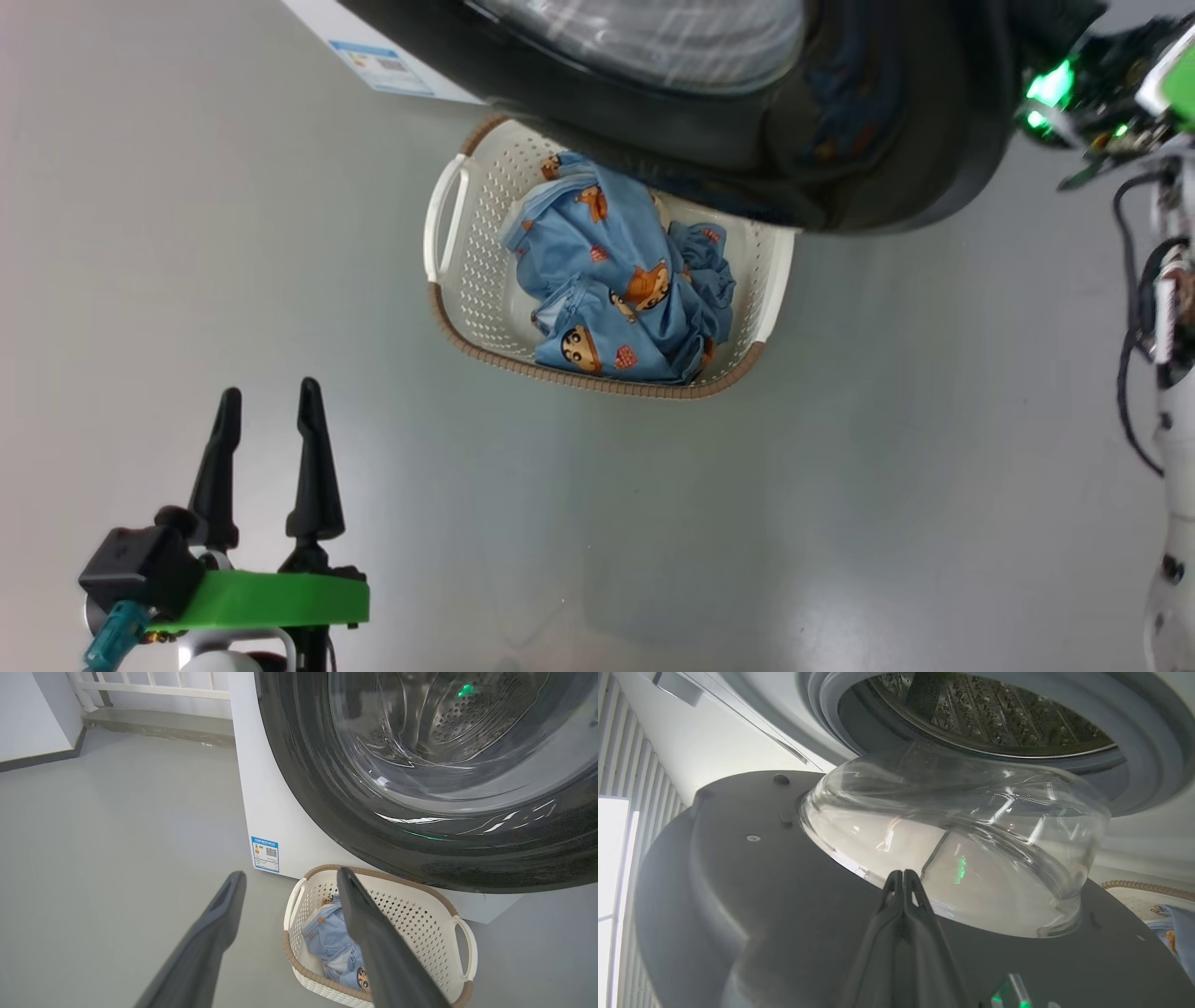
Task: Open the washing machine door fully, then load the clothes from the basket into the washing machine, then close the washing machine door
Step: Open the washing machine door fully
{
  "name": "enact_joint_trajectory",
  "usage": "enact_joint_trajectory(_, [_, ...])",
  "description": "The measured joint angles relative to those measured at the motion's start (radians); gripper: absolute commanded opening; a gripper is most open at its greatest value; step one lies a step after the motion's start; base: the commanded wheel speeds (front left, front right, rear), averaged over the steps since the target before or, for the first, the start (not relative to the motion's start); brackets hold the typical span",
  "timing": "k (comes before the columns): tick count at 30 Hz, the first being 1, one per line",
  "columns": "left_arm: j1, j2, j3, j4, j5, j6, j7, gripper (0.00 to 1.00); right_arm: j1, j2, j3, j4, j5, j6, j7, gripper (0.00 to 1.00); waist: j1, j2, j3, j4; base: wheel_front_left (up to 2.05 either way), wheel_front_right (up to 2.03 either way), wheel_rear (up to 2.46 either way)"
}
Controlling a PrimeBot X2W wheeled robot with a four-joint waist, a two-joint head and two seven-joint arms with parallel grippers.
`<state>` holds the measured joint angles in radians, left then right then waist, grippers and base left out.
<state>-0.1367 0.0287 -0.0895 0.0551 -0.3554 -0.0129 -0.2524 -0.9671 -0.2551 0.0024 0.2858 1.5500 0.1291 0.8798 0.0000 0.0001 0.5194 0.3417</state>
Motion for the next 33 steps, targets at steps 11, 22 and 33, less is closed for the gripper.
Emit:
enact_joint_trajectory(11, [-0.008, 0.000, 0.009, 0.004, -0.001, 0.000, 0.000, 1.00, 0.148, 0.049, 0.096, -0.091, 0.000, 0.000, 0.052, 0.00, 0.0000, 0.0000, -0.060, -0.024, 0.00, 0.00, 0.00])
enact_joint_trajectory(22, [0.001, 0.000, 0.007, 0.012, -0.029, 0.000, 0.000, 1.00, 0.274, 0.141, 0.183, -0.128, 0.013, 0.000, 0.017, 0.00, 0.0000, 0.0000, -0.143, -0.045, 0.00, 0.00, 0.00])
enact_joint_trajectory(33, [0.028, 0.001, 0.000, 0.020, -0.063, 0.009, 0.000, 1.00, 0.368, 0.169, 0.292, -0.068, 0.035, 0.000, -0.106, 0.00, 0.0000, 0.0000, -0.228, -0.042, 0.00, 0.00, 0.00])
